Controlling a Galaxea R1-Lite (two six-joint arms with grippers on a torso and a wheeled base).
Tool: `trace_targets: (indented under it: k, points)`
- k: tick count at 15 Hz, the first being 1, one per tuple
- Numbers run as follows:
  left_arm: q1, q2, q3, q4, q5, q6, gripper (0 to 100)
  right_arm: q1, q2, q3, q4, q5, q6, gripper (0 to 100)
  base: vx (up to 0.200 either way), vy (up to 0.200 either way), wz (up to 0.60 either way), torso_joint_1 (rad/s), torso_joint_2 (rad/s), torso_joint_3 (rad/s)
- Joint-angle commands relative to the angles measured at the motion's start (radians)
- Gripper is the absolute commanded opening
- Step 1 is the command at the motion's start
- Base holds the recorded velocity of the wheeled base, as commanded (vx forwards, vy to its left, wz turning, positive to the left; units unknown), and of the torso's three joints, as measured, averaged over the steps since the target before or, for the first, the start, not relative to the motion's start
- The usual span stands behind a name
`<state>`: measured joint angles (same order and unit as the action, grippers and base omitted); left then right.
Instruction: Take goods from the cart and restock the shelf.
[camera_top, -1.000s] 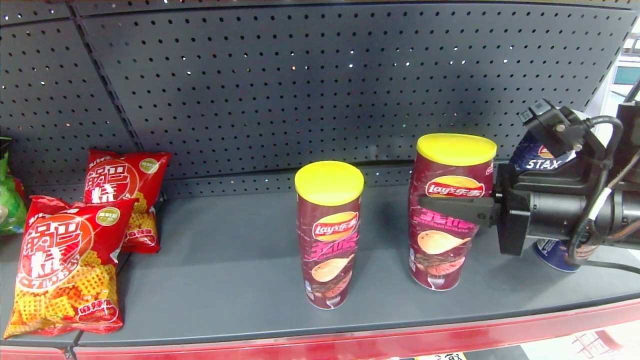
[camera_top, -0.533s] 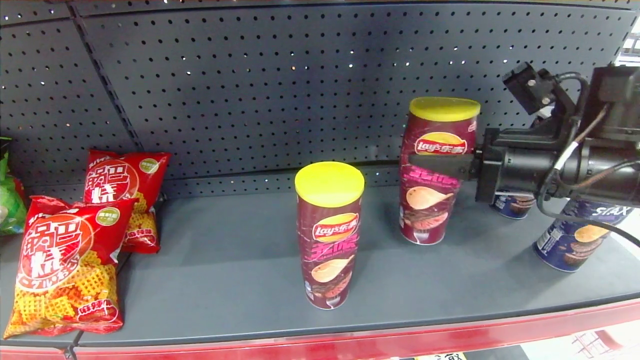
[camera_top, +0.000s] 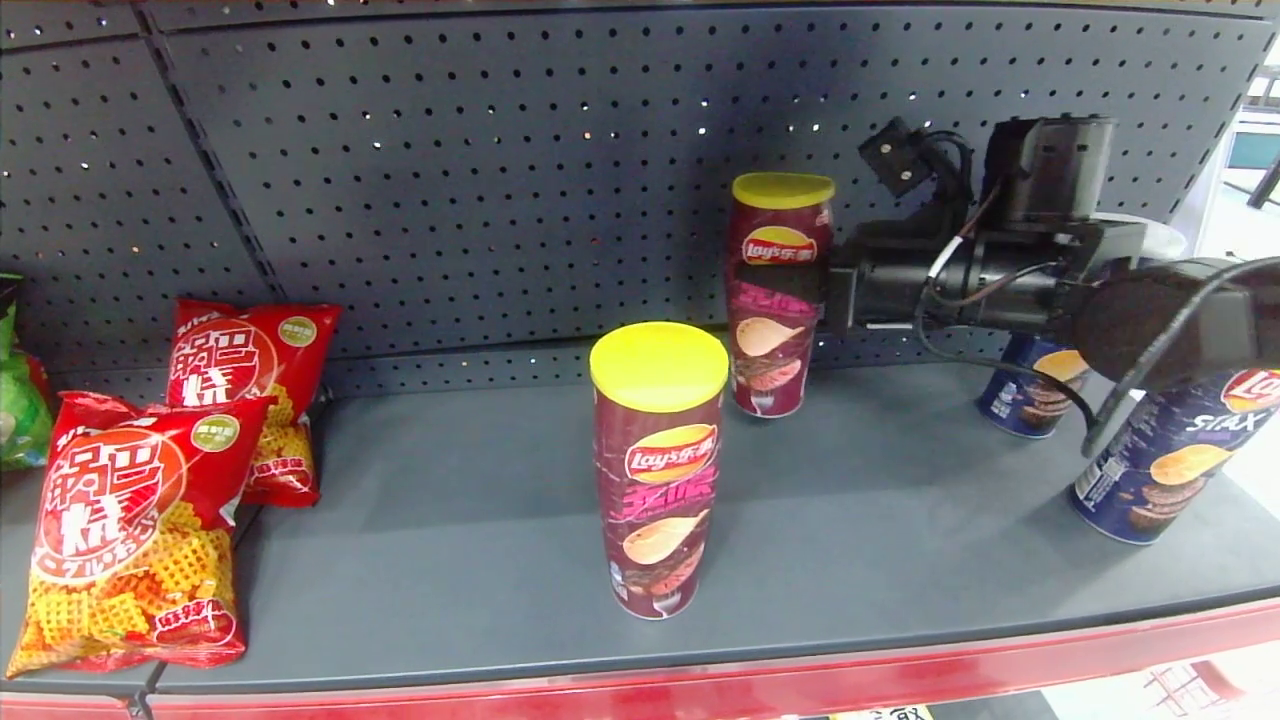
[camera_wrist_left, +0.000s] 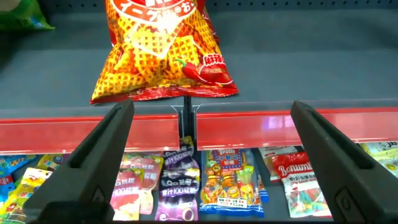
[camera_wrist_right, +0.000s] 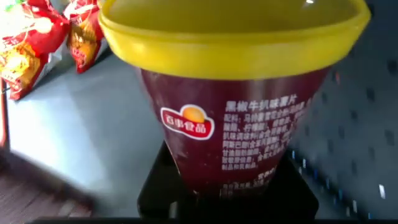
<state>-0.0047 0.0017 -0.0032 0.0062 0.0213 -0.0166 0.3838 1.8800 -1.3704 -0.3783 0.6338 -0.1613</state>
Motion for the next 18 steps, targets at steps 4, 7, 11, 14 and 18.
trace_targets:
  k: [4, 7, 11, 14, 18]
  points:
    - [0.0, 0.0, 0.0, 0.0, 0.0, 0.0, 100, 0.067, 0.188, -0.173, 0.019, 0.089, -0.007, 0, 0.0, 0.0, 0.0, 0.0, 0.0, 0.0]
    - [0.0, 0.0, 0.0, 0.0, 0.0, 0.0, 100, 0.113, 0.223, -0.226, 0.024, 0.127, -0.007, 0, 0.0, 0.0, 0.0, 0.0, 0.0, 0.0]
    - [0.0, -0.002, 0.0, 0.0, -0.001, 0.0, 100, 0.129, 0.223, -0.23, 0.024, 0.15, -0.004, 0, 0.0, 0.0, 0.0, 0.0, 0.0, 0.0]
    - [0.0, 0.0, 0.0, 0.0, 0.0, 0.0, 100, 0.13, 0.212, -0.225, 0.024, 0.152, -0.001, 0, 0.0, 0.0, 0.0, 0.0, 0.0, 0.0]
    - [0.0, 0.0, 0.002, 0.0, -0.001, 0.0, 100, 0.141, 0.197, -0.174, 0.018, 0.155, -0.009, 0, 0.0, 0.0, 0.0, 0.0, 0.0, 0.0]
